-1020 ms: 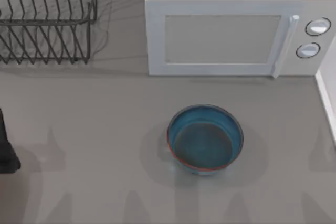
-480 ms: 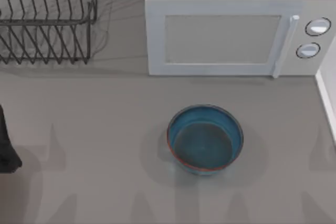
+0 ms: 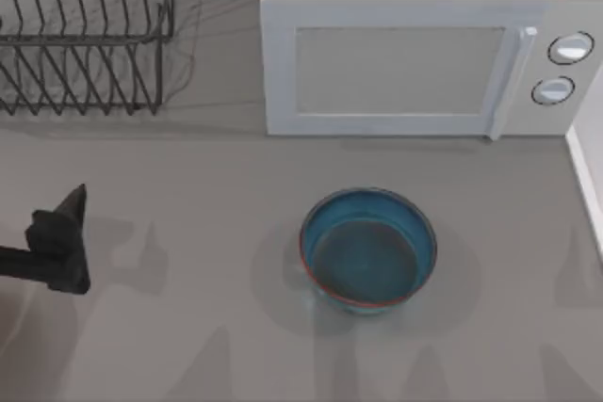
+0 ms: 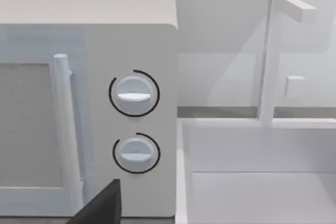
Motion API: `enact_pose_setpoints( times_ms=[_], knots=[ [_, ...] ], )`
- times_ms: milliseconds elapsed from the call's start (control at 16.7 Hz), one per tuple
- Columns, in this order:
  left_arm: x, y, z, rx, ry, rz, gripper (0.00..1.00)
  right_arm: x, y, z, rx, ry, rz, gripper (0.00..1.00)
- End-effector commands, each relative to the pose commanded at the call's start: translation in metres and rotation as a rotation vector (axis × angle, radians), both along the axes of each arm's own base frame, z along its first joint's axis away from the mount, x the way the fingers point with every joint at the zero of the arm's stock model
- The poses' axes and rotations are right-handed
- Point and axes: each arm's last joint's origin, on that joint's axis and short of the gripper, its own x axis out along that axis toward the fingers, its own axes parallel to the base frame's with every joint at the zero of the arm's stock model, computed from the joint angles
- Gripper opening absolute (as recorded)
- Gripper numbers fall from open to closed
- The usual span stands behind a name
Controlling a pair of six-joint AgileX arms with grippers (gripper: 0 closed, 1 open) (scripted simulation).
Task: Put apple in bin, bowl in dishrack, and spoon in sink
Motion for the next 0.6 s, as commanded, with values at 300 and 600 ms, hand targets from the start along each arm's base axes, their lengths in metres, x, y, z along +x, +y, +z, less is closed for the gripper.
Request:
enact_pose_setpoints(
  times_ms=[300, 600],
  knots=[
    [0.060, -0.065, 0.035, 0.090, 0.449, -0.162, 1.00, 0.000, 0.000, 0.000, 0.000, 0.000, 0.000, 1.00],
    [0.119, -0.174, 0.026, 0.251, 0.851, -0.213, 1.00, 0.000, 0.000, 0.000, 0.000, 0.000, 0.000, 1.00]
  ],
)
